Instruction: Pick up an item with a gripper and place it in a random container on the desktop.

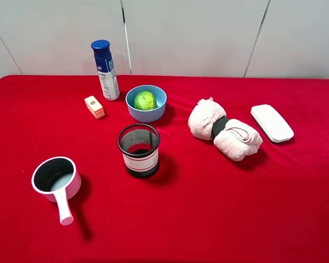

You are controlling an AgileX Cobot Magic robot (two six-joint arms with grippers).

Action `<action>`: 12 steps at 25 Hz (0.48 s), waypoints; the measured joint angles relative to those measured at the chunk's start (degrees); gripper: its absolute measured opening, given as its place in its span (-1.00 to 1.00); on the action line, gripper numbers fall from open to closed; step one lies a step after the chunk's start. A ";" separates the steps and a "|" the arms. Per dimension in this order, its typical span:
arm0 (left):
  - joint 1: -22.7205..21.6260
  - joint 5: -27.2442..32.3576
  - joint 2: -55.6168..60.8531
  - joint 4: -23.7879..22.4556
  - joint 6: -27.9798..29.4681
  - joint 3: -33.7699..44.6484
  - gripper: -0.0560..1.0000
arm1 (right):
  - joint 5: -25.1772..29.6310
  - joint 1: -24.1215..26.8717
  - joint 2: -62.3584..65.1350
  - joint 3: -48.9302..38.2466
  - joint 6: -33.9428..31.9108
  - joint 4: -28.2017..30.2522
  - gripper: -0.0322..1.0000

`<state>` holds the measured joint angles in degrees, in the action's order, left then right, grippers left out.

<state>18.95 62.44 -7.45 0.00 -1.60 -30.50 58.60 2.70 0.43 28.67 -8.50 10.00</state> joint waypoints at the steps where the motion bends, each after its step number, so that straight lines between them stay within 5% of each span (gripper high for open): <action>1: -1.31 -0.94 0.90 0.37 0.00 0.86 0.99 | 0.00 0.00 0.00 0.00 0.00 0.00 0.41; 12: -12.24 -1.46 7.71 1.98 -0.79 2.54 0.99 | 0.00 0.00 0.00 0.00 0.00 0.00 0.41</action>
<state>6.70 60.98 0.26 1.98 -2.39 -27.95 58.60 2.70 0.43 28.67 -8.50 10.00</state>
